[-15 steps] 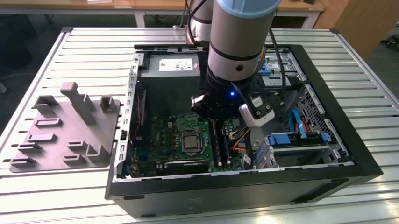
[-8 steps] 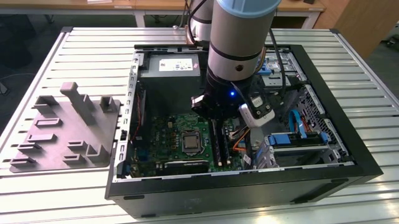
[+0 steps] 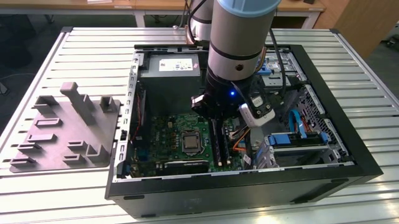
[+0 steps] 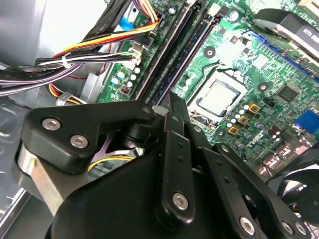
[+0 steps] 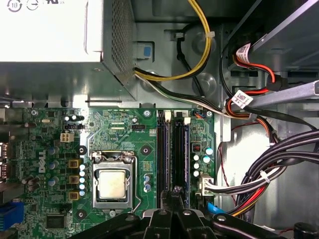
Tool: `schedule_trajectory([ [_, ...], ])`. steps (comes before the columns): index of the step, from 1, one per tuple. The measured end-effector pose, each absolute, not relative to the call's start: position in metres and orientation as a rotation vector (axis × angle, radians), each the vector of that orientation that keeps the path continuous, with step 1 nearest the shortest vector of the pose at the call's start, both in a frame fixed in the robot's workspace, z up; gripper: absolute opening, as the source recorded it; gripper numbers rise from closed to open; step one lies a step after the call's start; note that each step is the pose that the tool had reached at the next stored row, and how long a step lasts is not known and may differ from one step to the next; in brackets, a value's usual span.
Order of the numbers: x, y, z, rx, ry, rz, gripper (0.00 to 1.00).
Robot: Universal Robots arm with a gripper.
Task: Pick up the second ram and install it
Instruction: 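Press down the second ram until it locks into place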
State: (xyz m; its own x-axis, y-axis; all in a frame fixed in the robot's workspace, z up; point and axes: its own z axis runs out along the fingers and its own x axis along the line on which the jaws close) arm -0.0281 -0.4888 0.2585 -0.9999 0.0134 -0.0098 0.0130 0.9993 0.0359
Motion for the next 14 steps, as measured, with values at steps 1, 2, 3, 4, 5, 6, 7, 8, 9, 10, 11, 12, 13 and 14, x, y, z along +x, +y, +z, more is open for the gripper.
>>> schedule_trajectory([
  [1, -0.0281, -0.4888, 0.2586, 0.021, 3.131, 0.056, 0.10],
  [2, -0.0281, -0.4888, 0.2586, 0.021, 3.131, 0.056, 0.10],
  [3, -0.0281, -0.4888, 0.2586, 0.021, 3.131, 0.056, 0.10],
  [4, -0.0281, -0.4888, 0.2586, 0.021, 3.131, 0.056, 0.10],
  [5, -0.0281, -0.4888, 0.2587, 0.021, 3.131, 0.056, 0.10],
  [6, -0.0281, -0.4888, 0.2587, 0.021, 3.131, 0.056, 0.10],
  [7, -0.0281, -0.4887, 0.2587, 0.021, 3.131, 0.056, 0.10],
  [8, -0.0281, -0.4885, 0.2588, 0.021, 3.131, 0.056, 0.10],
  [9, -0.0280, -0.4882, 0.2588, 0.020, 3.131, 0.056, 0.10],
  [10, -0.0281, -0.4876, 0.2585, 0.021, 3.131, 0.056, 0.10],
  [11, -0.0282, -0.4868, 0.2583, 0.021, 3.131, 0.056, 0.10],
  [12, -0.0282, -0.4856, 0.2581, 0.021, 3.131, 0.056, 0.10],
  [13, -0.0281, -0.4842, 0.2580, 0.021, 3.131, 0.056, 0.10],
  [14, -0.0281, -0.4827, 0.2578, 0.021, 3.131, 0.056, 0.10],
])
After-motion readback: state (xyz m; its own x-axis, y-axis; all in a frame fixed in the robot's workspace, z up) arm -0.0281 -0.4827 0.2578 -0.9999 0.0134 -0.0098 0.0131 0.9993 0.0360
